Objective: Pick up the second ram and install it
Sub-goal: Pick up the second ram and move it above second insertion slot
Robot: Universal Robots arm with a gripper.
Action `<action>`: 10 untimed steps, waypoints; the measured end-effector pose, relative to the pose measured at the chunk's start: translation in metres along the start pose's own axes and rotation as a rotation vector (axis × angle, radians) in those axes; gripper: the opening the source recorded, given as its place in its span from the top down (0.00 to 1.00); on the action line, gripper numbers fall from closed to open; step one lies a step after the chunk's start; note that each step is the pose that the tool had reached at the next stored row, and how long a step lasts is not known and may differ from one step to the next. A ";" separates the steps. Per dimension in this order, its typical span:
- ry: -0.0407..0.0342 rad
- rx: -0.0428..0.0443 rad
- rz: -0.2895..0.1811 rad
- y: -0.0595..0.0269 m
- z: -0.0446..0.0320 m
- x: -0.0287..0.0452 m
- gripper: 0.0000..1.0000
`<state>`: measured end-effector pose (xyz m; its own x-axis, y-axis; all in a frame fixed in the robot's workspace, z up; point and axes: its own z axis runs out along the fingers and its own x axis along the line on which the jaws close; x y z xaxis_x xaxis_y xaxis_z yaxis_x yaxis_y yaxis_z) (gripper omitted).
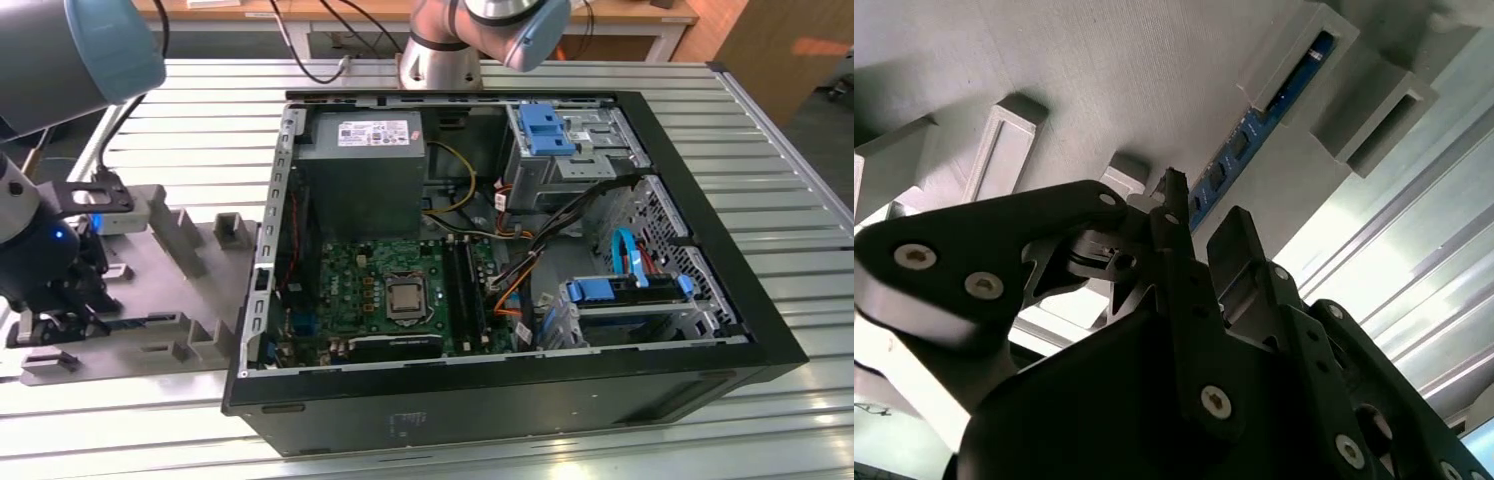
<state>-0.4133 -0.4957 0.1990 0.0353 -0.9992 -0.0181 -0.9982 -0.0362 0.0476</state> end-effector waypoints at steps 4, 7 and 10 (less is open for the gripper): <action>0.0000 0.0000 -0.001 0.0005 0.0003 0.0000 0.64; 0.0001 0.0000 -0.001 0.0006 0.0003 0.0000 0.64; 0.0000 0.0000 -0.001 0.0006 0.0003 0.0000 0.64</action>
<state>-0.4139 -0.4957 0.1987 0.0360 -0.9992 -0.0181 -0.9982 -0.0368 0.0476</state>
